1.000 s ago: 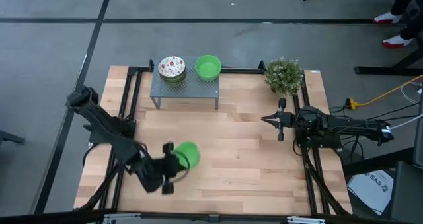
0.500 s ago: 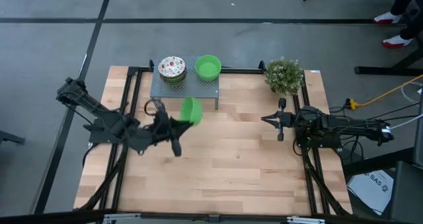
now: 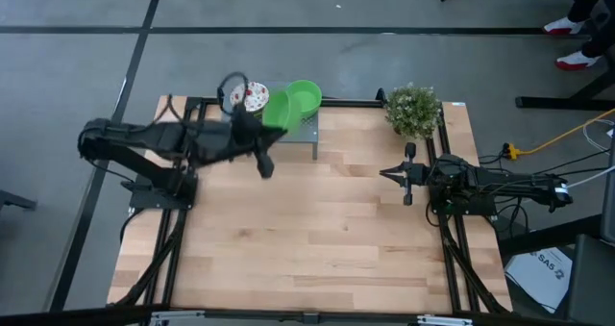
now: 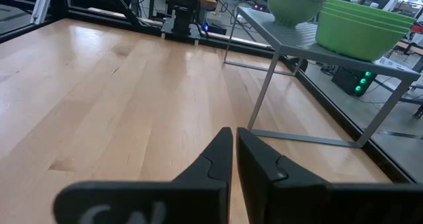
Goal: Pick & Place Mini bowls
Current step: Stack the green bowl on top of the green bowl on the shelf
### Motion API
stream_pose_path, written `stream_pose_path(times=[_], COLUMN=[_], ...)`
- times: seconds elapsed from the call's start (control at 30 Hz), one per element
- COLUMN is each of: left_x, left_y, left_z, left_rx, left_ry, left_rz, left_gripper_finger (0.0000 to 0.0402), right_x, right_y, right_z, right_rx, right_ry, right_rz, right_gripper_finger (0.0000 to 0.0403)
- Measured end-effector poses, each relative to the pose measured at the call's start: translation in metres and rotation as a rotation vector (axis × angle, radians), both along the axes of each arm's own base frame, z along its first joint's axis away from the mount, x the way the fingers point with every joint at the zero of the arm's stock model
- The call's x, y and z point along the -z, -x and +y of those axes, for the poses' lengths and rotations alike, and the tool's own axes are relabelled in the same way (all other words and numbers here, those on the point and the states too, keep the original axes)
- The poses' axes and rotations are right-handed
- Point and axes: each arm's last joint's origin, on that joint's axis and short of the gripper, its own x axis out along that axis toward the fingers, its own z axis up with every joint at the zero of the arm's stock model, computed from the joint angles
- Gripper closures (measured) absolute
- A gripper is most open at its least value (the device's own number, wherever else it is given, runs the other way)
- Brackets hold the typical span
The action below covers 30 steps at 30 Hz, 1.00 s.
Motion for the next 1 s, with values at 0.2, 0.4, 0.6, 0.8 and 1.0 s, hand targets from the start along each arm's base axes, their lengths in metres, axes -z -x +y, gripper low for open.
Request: stream_pose_path(times=[0.2, 0.4, 0.6, 0.8, 1.0], left_x=[-0.025, -0.047, -0.056, -0.047, -0.035], left_y=[0.009, 0.026, 0.031, 0.011, -0.013], left_z=[0.038, 0.072, 0.101, 0.123, 0.143], left_rx=[-0.068, -0.141, -0.158, -0.097, -0.062], left_ry=[-0.100, -0.145, -0.160, -0.099, -0.106], left_rz=[0.057, 0.085, 0.154, 0.293, 0.459], left_gripper_finger=[0.0399, 0.0399, 0.0399, 0.0399, 0.0398], right_x=[0.000, 0.000, 0.000, 0.000, 0.000], right_y=[0.000, 0.000, 0.000, 0.000, 0.000], right_z=[0.000, 0.000, 0.000, 0.000, 0.000], right_rx=[0.000, 0.000, 0.000, 0.000, 0.000], right_ry=[0.000, 0.000, 0.000, 0.000, 0.000], right_rz=[0.000, 0.000, 0.000, 0.000, 0.000], right_gripper_finger=[0.0379, 0.0379, 0.0379, 0.0379, 0.0379])
